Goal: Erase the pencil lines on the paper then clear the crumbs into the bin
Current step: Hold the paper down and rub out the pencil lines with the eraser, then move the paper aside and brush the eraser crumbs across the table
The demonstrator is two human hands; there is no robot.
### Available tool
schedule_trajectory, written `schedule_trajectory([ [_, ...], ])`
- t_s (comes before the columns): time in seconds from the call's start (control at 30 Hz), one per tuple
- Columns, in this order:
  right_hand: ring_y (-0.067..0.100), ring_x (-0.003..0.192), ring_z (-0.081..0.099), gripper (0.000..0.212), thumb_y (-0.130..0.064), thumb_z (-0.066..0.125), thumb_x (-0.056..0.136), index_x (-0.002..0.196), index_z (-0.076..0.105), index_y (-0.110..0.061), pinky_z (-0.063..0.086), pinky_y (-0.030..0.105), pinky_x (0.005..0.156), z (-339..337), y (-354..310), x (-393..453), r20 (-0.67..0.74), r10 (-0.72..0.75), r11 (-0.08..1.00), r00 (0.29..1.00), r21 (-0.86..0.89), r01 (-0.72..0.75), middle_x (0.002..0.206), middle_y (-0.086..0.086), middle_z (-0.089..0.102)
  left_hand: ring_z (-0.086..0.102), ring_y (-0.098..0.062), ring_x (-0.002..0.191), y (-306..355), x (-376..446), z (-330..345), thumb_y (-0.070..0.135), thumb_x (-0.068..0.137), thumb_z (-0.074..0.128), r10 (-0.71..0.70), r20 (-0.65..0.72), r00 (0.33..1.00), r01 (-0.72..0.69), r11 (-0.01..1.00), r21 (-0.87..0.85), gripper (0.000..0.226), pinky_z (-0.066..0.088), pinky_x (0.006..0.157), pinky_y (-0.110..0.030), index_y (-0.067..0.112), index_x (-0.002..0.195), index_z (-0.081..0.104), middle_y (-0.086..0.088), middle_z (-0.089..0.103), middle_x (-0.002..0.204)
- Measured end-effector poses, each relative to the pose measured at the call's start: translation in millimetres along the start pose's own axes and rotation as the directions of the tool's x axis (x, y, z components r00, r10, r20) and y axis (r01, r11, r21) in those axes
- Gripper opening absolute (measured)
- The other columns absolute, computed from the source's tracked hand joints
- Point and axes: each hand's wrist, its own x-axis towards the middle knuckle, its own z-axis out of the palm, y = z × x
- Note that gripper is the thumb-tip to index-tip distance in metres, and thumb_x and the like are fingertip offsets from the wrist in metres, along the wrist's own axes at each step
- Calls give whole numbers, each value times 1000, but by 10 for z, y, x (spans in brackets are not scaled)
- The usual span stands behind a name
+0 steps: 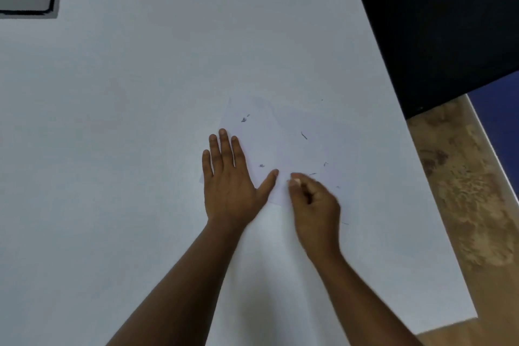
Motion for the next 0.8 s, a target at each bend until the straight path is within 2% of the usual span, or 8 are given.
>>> schedule_trajectory([
  [0.1, -2, 84, 61, 16, -18, 67, 94, 108, 74, -16, 45, 5, 71, 182, 89, -165, 82, -101, 985, 992, -133, 111, 91, -6, 64, -23, -26, 155, -66, -5, 8, 81, 92, 18, -97, 49, 994, 101, 992, -74, 105, -11, 127, -44, 7, 163, -4, -12, -18, 170],
  [0.2, 0, 77, 62, 13, -18, 67, 93, 104, 74, -20, 47, 11, 72, -225, -184, -375, -30, 51, 999, 998, -11, -51, 91, -6, 66, -18, -30, 157, 134, -348, -449, 74, 95, 18, -2, 39, 999, 7, 992, -130, 97, -12, 126, -43, 7, 162, 0, -14, -11, 170],
  [0.3, 8, 66, 57, 11, -18, 66, 94, 102, 74, -16, 50, 20, 64, -337, -182, -111, 104, 387, 853, 916, 336, -398, 80, -4, 68, 24, -38, 152, 110, -420, -399, 57, 100, 29, 36, -39, 999, -44, 976, -216, 78, 14, 125, -46, 5, 158, 29, -17, 31, 164],
  [0.4, 14, 70, 59, 12, -12, 66, 94, 104, 73, -9, 51, 28, 67, -440, -251, -53, 252, 402, 762, 880, 442, -474, 82, 3, 69, 53, -28, 123, 271, -549, -426, 47, 101, 38, 130, -69, 989, -147, 890, -433, 59, 43, 104, -36, 9, 145, 54, -9, 64, 131],
  [0.5, 18, 78, 66, 14, -12, 63, 96, 105, 73, -9, 54, 32, 76, -521, -430, -107, 316, 343, 734, 885, 497, -462, 88, 6, 73, 60, -10, 108, 557, -540, -638, 46, 103, 47, 168, 68, 983, -83, 750, -656, 49, 49, 92, -26, 20, 142, 59, 5, 67, 117],
  [0.57, 20, 85, 72, 18, -12, 56, 100, 104, 72, -7, 57, 31, 78, -552, -513, -110, 331, 320, 707, 888, 540, -456, 96, 9, 76, 61, -2, 101, 695, -477, -705, 40, 104, 55, 198, 126, 972, -52, 704, -708, 38, 50, 87, -20, 24, 136, 65, 7, 65, 109],
  [0.67, 18, 75, 66, 21, -7, 53, 100, 97, 74, -6, 54, 29, 73, -561, -538, -96, 340, 346, 669, 874, 564, -484, 84, 9, 71, 59, 5, 90, 778, -424, -772, 28, 101, 63, 146, 92, 985, -38, 705, -708, 22, 41, 75, -6, 21, 116, 77, 5, 65, 94],
  [0.8, 12, 64, 54, 19, -4, 51, 99, 100, 69, 2, 51, 25, 63, -603, -554, -2, 420, 393, 551, 818, 605, -575, 75, 8, 59, 65, 5, 85, 875, -384, -865, 27, 95, 73, 5, 126, 992, 93, 640, -763, 12, 43, 73, -5, 21, 97, 83, 7, 73, 87],
])
